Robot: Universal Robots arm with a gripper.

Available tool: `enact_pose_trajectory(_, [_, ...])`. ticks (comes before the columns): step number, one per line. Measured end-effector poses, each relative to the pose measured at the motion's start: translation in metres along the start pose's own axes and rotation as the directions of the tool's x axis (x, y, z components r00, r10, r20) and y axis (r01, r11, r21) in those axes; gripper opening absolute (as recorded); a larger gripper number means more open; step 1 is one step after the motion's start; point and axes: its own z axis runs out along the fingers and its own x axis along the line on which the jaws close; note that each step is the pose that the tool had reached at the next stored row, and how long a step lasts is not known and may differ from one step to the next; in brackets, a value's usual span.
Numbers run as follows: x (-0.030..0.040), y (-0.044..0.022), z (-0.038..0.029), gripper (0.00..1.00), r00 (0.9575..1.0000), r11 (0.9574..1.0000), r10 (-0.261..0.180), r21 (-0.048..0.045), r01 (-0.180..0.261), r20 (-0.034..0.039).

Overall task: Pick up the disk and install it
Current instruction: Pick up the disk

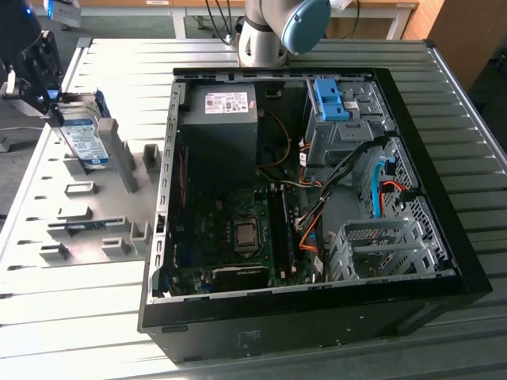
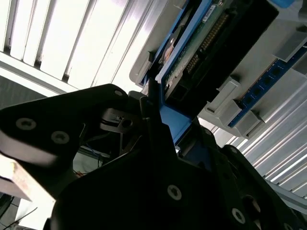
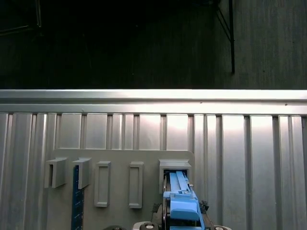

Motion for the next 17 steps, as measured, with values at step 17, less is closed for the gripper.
enact_pose_trajectory(17, [0.0002, 0.0002, 0.0003, 0.37, 0.9993, 0.9993, 0.037, 0.0006, -0.037, -0.0022])
